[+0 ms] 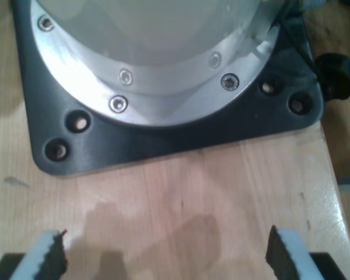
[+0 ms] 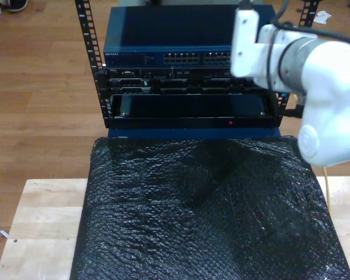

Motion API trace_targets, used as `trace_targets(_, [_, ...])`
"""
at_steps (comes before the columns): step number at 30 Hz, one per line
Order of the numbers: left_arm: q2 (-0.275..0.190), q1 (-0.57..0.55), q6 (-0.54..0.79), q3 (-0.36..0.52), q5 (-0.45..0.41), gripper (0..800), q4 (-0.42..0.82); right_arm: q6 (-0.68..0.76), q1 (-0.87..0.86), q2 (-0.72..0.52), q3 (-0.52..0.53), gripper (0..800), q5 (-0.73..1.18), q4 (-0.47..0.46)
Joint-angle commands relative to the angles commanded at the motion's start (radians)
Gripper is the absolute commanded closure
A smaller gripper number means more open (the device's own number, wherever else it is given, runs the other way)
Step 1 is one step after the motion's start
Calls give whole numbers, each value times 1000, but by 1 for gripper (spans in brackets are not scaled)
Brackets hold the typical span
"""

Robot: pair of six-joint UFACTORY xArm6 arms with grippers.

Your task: Grab the cable and plug it in

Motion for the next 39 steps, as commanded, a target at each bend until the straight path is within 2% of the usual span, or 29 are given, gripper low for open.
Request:
trace_targets(3, [0, 0, 2, 0, 0, 0, 0, 0, 6, -3, 37, 800, -12, -6])
trace_targets(9, [0, 0, 2, 0, 0, 0, 0, -20, 12, -5, 120, 800, -178, -21])
trace_targets(15, [0, 0, 0, 0, 0, 0, 0, -38, 12, -6, 158, 800, -192, -35])
trace_targets(19, [0, 0, 0, 0, 0, 0, 0, -38, 14, -2, 158, 800, -206, -35])
trace_targets(24, [0, 0, 0, 0, 0, 0, 0, -38, 14, 5, 172, 800, -310, -43])
trace_targets(39, [0, 0, 0, 0, 0, 0, 0, -38, 8, 49, 172, 800, -347, -80])
